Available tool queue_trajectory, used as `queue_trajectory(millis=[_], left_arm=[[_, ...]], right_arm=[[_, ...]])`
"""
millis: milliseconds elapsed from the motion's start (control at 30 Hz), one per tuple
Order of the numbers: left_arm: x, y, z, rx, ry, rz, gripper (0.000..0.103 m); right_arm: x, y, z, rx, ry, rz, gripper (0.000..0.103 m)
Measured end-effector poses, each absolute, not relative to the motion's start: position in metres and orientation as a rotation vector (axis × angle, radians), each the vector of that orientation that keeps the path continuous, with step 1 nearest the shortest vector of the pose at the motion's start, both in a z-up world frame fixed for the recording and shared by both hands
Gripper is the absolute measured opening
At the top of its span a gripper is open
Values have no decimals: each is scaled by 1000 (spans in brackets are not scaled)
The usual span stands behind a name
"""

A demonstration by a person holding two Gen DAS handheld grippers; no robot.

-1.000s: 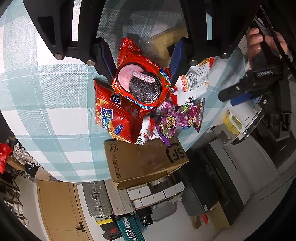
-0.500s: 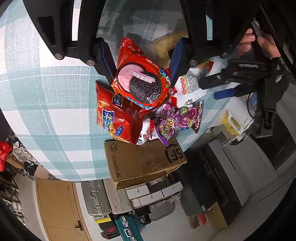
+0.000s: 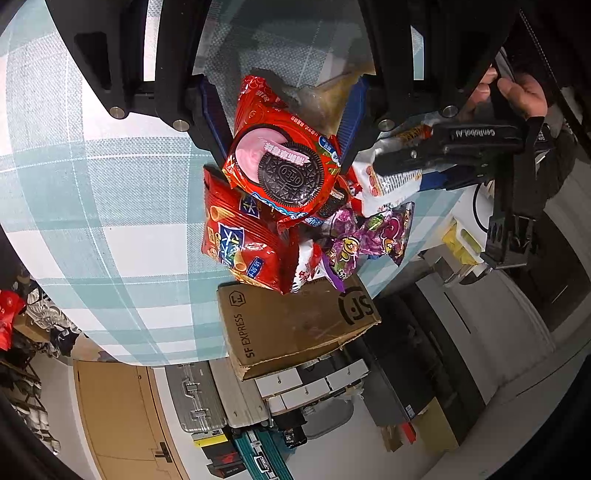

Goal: Organize snacks
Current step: 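Grasp the white-red chip bag with the left gripper while the right gripper grasps the red Oreo pack, then carry both packs into the cardboard box and open both grippers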

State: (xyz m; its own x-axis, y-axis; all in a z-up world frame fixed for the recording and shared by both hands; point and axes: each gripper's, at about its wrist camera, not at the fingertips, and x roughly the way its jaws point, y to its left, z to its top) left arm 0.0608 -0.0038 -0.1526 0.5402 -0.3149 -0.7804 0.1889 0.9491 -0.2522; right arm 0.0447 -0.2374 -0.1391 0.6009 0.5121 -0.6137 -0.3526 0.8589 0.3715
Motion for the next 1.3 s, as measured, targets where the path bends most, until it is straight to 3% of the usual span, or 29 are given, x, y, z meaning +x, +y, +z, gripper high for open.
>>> queue_trajectory(millis=[200, 300, 1300], left_arm=[[57, -3, -146, -176, 949, -339, 51], [54, -5, -143, -170, 949, -354, 48], [23, 25, -136, -232, 896, -400, 43]], right_arm=[[43, -238, -137, 220, 777, 501, 55], [41, -235, -133, 215, 768, 505, 55], [31, -219, -108, 183, 727, 529, 55]])
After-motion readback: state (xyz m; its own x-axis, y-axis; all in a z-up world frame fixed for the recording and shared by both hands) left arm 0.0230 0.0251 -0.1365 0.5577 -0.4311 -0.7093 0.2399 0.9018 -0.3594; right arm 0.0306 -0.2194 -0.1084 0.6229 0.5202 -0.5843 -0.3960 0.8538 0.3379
